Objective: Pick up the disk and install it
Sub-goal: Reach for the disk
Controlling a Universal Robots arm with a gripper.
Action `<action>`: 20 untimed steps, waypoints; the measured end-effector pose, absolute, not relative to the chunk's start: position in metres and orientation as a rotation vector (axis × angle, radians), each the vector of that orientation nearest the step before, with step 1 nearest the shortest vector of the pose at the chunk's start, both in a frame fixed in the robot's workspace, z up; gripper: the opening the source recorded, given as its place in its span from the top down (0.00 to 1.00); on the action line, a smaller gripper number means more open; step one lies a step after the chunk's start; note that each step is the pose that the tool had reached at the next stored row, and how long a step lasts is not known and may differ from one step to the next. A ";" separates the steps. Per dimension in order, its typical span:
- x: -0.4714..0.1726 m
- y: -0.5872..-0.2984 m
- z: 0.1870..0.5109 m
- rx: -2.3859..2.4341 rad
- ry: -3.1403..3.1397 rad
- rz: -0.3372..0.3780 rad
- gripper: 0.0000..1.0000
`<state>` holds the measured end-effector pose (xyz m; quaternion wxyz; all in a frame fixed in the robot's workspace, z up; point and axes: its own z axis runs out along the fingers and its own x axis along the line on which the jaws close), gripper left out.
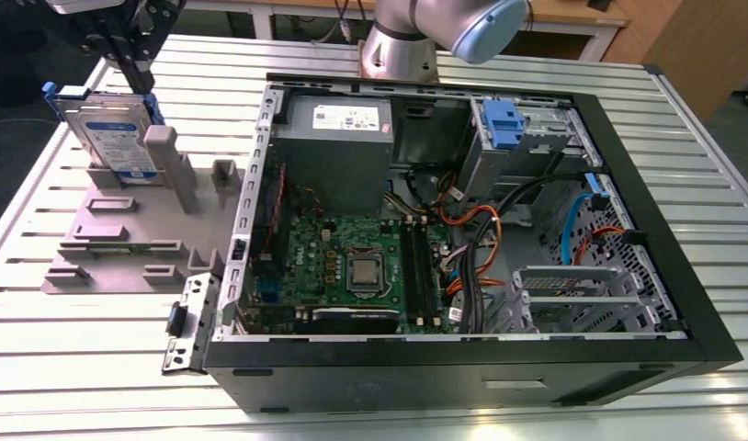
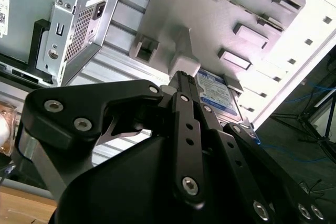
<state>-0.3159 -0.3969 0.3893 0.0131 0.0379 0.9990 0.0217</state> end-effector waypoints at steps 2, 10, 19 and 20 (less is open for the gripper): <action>-0.317 -0.397 0.389 0.118 3.113 0.068 0.89; -0.322 -0.397 0.389 0.118 3.112 0.068 0.89; -0.331 -0.397 0.389 0.118 3.112 0.068 0.89; -0.333 -0.397 0.389 0.118 3.113 0.068 0.89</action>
